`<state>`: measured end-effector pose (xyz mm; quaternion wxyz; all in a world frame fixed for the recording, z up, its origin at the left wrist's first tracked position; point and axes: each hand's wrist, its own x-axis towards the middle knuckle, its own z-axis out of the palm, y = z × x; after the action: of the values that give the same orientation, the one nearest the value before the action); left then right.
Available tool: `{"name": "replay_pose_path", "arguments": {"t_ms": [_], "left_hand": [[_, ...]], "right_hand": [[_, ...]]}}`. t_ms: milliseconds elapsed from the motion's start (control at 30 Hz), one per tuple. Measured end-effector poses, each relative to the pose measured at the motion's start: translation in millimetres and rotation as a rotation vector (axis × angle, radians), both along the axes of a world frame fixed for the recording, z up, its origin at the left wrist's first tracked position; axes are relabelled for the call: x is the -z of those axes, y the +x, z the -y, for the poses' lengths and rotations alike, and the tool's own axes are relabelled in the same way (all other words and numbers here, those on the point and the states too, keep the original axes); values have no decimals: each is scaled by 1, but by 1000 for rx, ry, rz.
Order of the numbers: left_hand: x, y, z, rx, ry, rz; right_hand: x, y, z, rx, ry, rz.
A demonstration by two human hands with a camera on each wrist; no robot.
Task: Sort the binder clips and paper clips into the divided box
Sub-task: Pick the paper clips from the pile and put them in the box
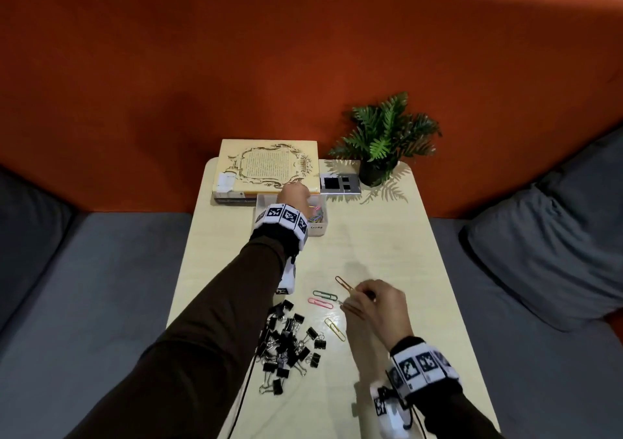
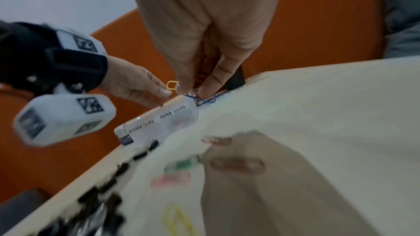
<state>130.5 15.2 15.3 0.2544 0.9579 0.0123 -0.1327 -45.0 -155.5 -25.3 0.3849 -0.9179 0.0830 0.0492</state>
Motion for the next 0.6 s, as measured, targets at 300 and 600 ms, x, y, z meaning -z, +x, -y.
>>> {"name": "replay_pose_path", "arguments": {"t_ms": [300, 600], "left_hand": [[10, -110, -41, -43, -168, 38], [43, -172, -29, 204, -12, -10]], "right_hand": [[-61, 130, -61, -152, -176, 209], [-45, 121, -39, -408, -283, 163]]}}
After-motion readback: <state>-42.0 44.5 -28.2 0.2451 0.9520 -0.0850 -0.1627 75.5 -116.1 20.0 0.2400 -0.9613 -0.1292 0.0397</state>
